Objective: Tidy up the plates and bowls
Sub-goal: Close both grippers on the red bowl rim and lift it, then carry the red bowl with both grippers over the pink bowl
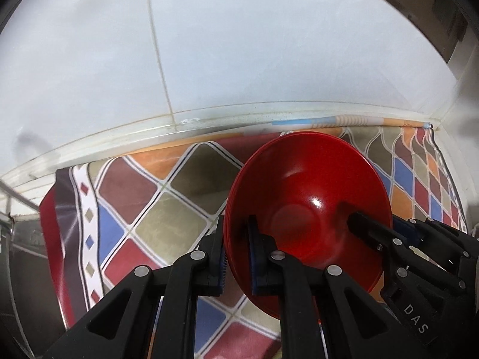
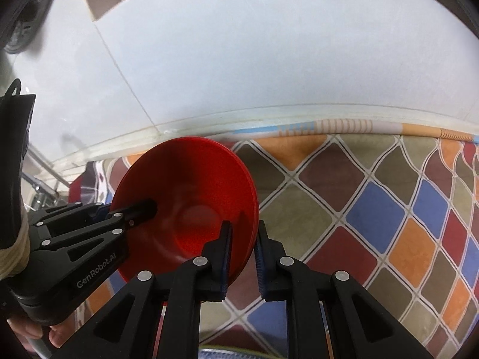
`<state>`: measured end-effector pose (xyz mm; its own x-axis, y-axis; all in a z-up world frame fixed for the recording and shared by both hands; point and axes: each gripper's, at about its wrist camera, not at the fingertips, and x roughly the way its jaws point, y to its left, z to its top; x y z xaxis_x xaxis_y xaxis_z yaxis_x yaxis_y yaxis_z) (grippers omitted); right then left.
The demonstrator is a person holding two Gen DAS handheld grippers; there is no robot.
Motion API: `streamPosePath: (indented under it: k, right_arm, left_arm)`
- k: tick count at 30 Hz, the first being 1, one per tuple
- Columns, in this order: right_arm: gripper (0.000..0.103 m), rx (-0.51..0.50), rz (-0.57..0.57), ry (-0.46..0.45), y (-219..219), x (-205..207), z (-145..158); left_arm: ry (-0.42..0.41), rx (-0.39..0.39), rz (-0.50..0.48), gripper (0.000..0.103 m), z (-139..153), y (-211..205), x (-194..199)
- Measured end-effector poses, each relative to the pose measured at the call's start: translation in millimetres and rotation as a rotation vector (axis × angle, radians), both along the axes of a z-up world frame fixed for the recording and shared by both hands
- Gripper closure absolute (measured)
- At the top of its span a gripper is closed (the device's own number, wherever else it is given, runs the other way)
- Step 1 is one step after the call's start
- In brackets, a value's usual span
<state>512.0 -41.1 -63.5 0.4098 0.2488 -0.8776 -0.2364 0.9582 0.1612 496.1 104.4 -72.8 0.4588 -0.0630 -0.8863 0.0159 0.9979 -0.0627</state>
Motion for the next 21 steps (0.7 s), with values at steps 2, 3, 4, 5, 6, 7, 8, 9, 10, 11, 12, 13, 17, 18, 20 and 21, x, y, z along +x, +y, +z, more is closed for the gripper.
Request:
streamPosePath:
  k: [2,3,4,5,6,7,8,9,10,11,12,13,17,18,20,21]
  right_arm:
    - [0.087,0.003,0.007,-0.011,0.5,-7.2,7.1]
    - [0.087,0.007,0.010,-0.017,1.4,-12.2,11.8]
    - [0.087,0.010,0.014,-0.022,2.9,-15.9,13.5]
    - [0.087,0.014,0.019,-0.028,3.6,-20.5,17.6]
    - [0.087,0.017,0.024,-0.034,4.3,-25.3,22.0]
    - [0.087,0.020,0.028,-0.038,3.3,-29.5,25.1]
    - [0.087,0.023,0.035,-0.045,4.2,-34.3,29.2]
    - [0.087,0.026,0.041,-0.051,5.3,-38.8,32.8]
    - [0.087,0.028,0.046,-0.055,6.3,-42.2,35.7]
    - [0.087,0.029,0.052,-0.060,8.0,-45.8,38.6]
    - [0.087,0.030,0.058,-0.064,9.4,-50.1,41.9]
    - [0.087,0.031,0.065,-0.068,10.9,-54.7,45.2]
    - [0.087,0.038,0.090,-0.081,15.5,-72.4,55.5]
    - [0.087,0.039,0.098,-0.084,17.0,-77.4,57.7]
    - [0.087,0.043,0.113,-0.088,19.9,-87.7,61.9]
    - [0.087,0.044,0.121,-0.092,21.5,-92.3,63.7]
  left_arm:
    - [-0.020,-0.001,0.011,0.090,9.2,3.4,-12.3]
    - [-0.027,-0.003,0.015,0.090,12.7,2.1,-16.8]
    - [-0.035,-0.004,0.019,0.090,16.1,2.6,-21.0]
    - [-0.046,-0.006,0.027,0.090,21.0,4.5,-28.4]
    - [-0.053,-0.007,0.033,0.090,23.5,3.5,-33.1]
    - [-0.061,-0.010,0.042,0.090,26.5,3.4,-38.4]
    - [-0.065,-0.011,0.047,0.090,28.6,3.8,-41.8]
    - [-0.071,-0.015,0.055,0.090,31.6,4.8,-47.9]
    - [-0.076,-0.017,0.061,0.090,33.4,5.0,-52.4]
    - [-0.082,-0.021,0.069,0.090,37.1,6.7,-59.4]
    - [-0.087,-0.023,0.075,0.090,39.1,7.7,-64.6]
    - [-0.094,-0.024,0.083,0.090,42.0,9.0,-71.8]
    - [-0.119,-0.026,0.110,0.090,50.9,14.7,-98.9]
    - [-0.123,-0.027,0.116,0.090,52.8,16.0,-103.9]
    - [-0.131,-0.032,0.133,0.090,56.8,19.4,-117.0]
    - [-0.135,-0.034,0.141,0.090,59.1,20.8,-123.4]
